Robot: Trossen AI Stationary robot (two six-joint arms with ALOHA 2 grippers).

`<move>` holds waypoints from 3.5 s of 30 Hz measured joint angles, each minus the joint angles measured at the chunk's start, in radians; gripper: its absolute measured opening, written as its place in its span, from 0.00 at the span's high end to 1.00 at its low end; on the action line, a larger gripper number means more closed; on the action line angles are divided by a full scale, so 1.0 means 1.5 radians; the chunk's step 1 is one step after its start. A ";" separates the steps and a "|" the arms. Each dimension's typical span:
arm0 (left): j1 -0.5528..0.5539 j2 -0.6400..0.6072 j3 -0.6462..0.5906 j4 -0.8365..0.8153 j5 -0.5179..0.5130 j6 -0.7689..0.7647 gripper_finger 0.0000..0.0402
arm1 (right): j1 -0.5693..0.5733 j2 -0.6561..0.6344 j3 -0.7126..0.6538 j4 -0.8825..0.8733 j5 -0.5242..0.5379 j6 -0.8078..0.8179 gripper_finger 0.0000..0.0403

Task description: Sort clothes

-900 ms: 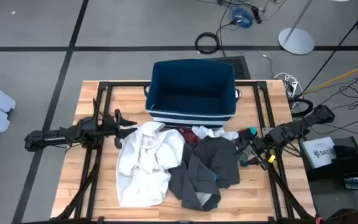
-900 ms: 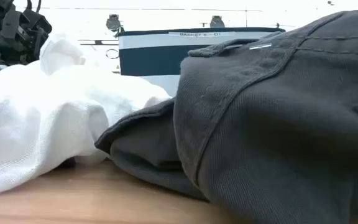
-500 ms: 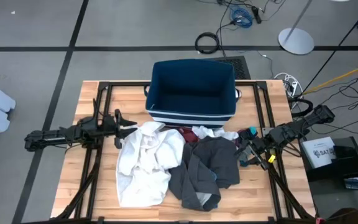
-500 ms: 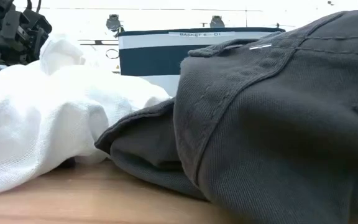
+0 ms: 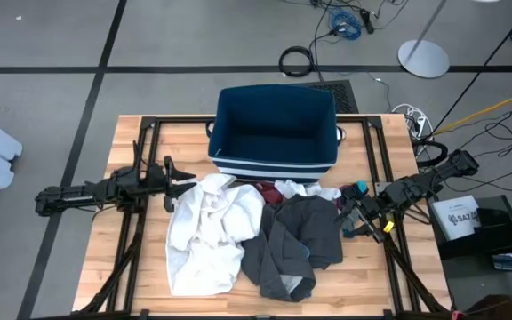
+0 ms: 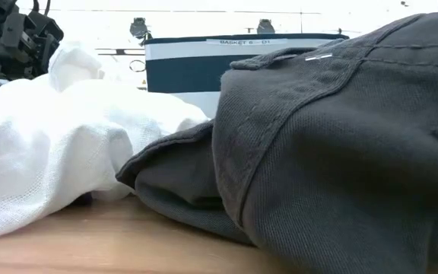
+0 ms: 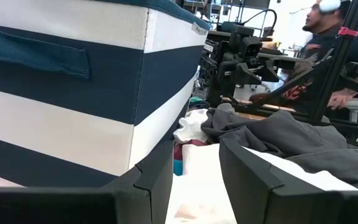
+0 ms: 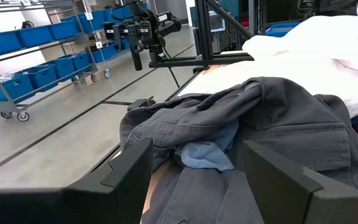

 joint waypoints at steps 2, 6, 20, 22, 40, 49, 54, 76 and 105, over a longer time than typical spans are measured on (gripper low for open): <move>0.000 0.000 0.000 0.000 0.000 0.000 0.65 | 0.000 0.000 0.000 0.000 0.000 0.000 0.42; 0.000 0.000 0.000 0.000 0.000 0.000 0.65 | 0.000 0.000 0.000 0.000 0.000 0.000 0.42; 0.000 0.000 0.000 0.000 0.000 0.000 0.65 | 0.000 0.000 0.000 0.000 0.000 0.000 0.42; 0.000 0.000 0.000 0.000 0.000 0.000 0.65 | 0.000 0.000 0.000 0.000 0.000 0.000 0.42; 0.000 0.000 0.000 0.000 0.000 0.000 0.65 | 0.000 0.000 0.000 0.000 0.000 0.000 0.42; 0.000 0.000 0.000 0.000 0.000 0.000 0.65 | 0.000 0.000 0.000 0.000 0.000 0.000 0.42; 0.000 0.000 0.000 0.000 0.000 0.000 0.65 | 0.000 0.000 0.000 0.000 0.000 0.000 0.42; 0.000 0.000 0.000 0.000 0.000 0.000 0.65 | 0.000 0.000 0.000 0.000 0.000 0.000 0.42; 0.000 0.000 0.000 0.050 0.000 -0.223 0.65 | 0.000 0.000 0.000 0.171 0.118 0.085 0.42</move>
